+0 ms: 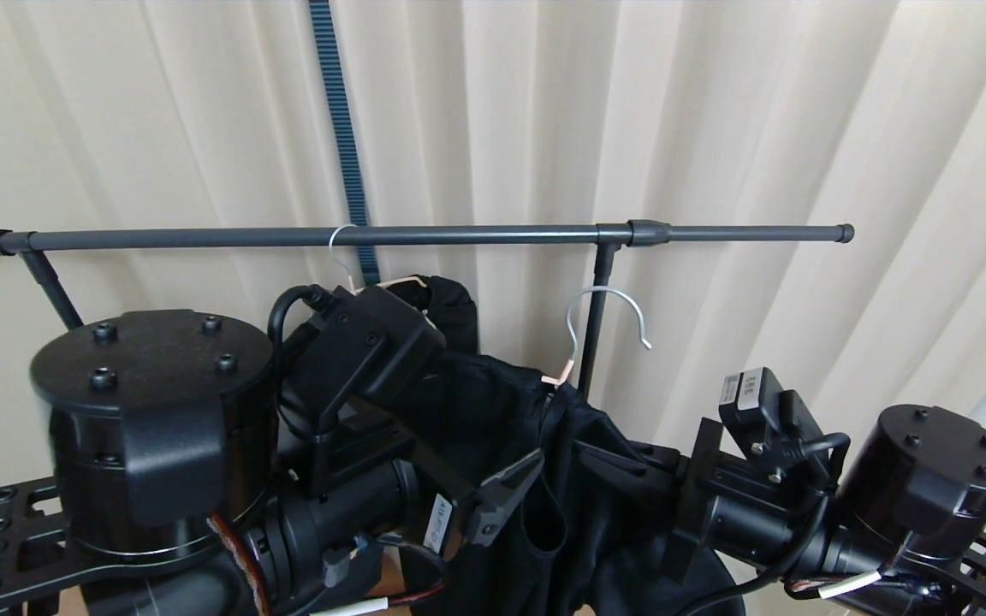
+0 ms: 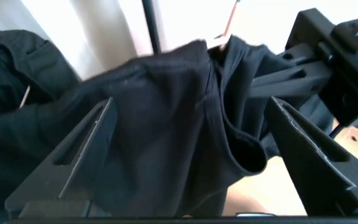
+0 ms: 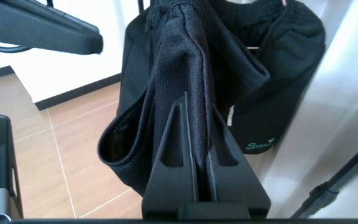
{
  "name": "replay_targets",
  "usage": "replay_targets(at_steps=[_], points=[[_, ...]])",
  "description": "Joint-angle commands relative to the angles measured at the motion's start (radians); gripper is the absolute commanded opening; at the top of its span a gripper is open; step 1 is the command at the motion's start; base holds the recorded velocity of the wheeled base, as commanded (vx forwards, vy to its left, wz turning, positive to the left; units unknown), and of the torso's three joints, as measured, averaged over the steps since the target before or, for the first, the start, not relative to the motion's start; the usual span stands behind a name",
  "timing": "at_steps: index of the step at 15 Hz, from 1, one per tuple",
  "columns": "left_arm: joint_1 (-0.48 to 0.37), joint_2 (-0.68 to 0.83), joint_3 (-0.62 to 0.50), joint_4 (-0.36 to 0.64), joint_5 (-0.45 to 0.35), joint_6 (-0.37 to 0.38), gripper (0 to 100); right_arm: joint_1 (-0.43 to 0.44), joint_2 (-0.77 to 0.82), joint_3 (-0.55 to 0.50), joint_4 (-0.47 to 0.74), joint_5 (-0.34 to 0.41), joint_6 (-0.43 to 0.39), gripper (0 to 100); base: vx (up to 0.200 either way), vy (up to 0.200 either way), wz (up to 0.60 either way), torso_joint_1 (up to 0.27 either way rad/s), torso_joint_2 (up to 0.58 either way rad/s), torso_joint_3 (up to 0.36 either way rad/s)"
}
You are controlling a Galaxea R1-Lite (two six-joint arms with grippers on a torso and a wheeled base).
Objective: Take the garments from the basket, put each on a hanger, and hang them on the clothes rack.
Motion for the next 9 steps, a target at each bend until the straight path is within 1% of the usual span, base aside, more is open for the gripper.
replay_targets(at_steps=[1, 3, 4, 5, 6, 7, 9], points=[[0.016, -0.03, 0.016, -0.002, 0.0, 0.0, 100, -0.02, -0.005, 0.005, 0.001, 0.003, -0.002, 0, 0.0, 0.0, 0.0, 0.0, 0.0, 0.0], [0.07, -0.079, 0.047, -0.002, -0.011, 0.001, 100, -0.063, -0.022, 0.023, 0.001, 0.029, -0.022, 0, 0.0, 0.0, 0.0, 0.0, 0.0, 0.0], [0.097, -0.106, 0.067, -0.002, -0.014, 0.003, 100, -0.09, -0.025, 0.043, 0.001, 0.059, -0.054, 0, 0.0, 0.0, 0.0, 0.0, 0.0, 0.0], [0.128, -0.127, 0.085, -0.002, -0.029, 0.004, 100, -0.126, -0.03, 0.061, 0.001, 0.114, -0.1, 0, 0.0, 0.0, 0.0, 0.0, 0.0, 0.0], [0.152, -0.142, 0.1, -0.002, -0.054, 0.006, 100, -0.15, -0.038, 0.071, 0.003, 0.168, -0.126, 0, 0.0, 0.0, 0.0, 0.0, 0.0, 0.0], [0.203, -0.176, 0.123, -0.002, -0.124, 0.004, 100, -0.195, -0.05, 0.09, 0.004, 0.254, -0.143, 0, 0.0, 0.0, 0.0, 0.0, 0.0, 0.0], [0.304, -0.216, 0.149, -0.002, -0.258, 0.004, 100, -0.242, -0.062, 0.097, 0.003, 0.312, -0.143, 0, 0.0, 0.0, 0.0, 0.0, 0.0, 0.0]])
